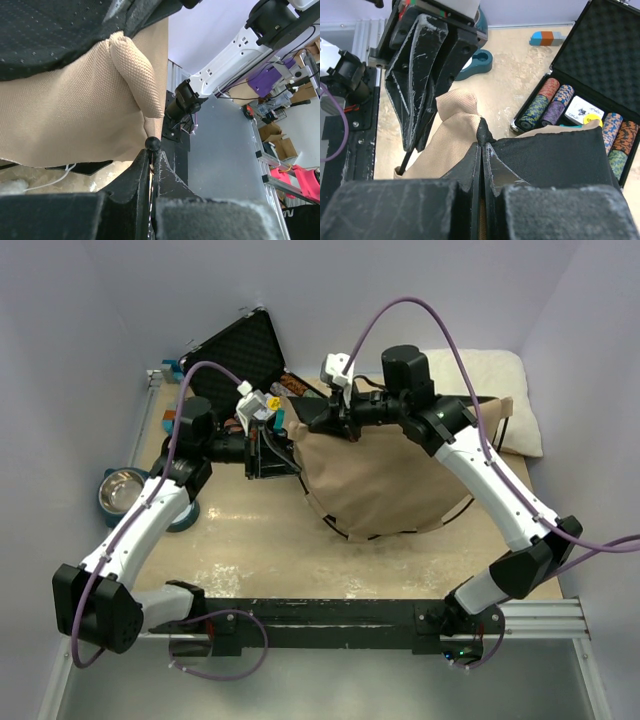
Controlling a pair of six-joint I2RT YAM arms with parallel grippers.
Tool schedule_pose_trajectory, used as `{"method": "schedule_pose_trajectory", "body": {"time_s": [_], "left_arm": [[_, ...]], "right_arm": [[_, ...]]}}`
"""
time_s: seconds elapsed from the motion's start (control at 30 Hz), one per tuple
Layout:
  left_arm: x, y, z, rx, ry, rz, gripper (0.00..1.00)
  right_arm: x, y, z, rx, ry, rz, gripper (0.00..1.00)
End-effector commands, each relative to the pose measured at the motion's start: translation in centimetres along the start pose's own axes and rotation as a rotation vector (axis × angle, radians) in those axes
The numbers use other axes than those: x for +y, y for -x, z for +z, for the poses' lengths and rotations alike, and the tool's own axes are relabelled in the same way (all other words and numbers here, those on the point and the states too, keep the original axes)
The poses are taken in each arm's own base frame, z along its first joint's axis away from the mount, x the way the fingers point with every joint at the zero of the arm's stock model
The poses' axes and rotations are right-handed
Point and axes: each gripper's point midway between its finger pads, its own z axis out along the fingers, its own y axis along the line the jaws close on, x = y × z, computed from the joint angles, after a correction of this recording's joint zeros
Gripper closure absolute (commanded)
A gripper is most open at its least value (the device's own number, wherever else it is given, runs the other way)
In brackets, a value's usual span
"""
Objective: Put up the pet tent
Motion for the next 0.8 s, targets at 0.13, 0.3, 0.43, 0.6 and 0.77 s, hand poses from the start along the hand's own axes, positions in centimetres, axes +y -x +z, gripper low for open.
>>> {"method": "schedule_pose_trajectory", "body": {"time_s": [0.13,0.3,0.43,0.6,0.77], "left_arm": [[-0.3,2.1,0.2,-0.021,0.002,0.046,1.0],[-0.2,2.1,0.3,-0.02,0.003,0.043,1.0],[0.0,1.9,0.3,-0.02,0.009,0.037,1.0],[0.3,1.8,0.4,-0.02,0.018,0.026,1.0],[-0.1,0.8,0.8,-0.002,-0.004,-0.001,1.0]], "right_arm": [[2.8,0.9,-0.4,-0.016,0.065,-0.078,1.0],[3.1,0.8,0.0,-0.01,0.075,-0.084,1.0],[3.1,0.9,0.0,-0.011,0.08,-0.096,1.0],[2.9,0.8,-0.1,0.0,0.069,-0.103,1.0],[2.5,1.2,0.2,-0.012,0.047,-0.097,1.0]]}}
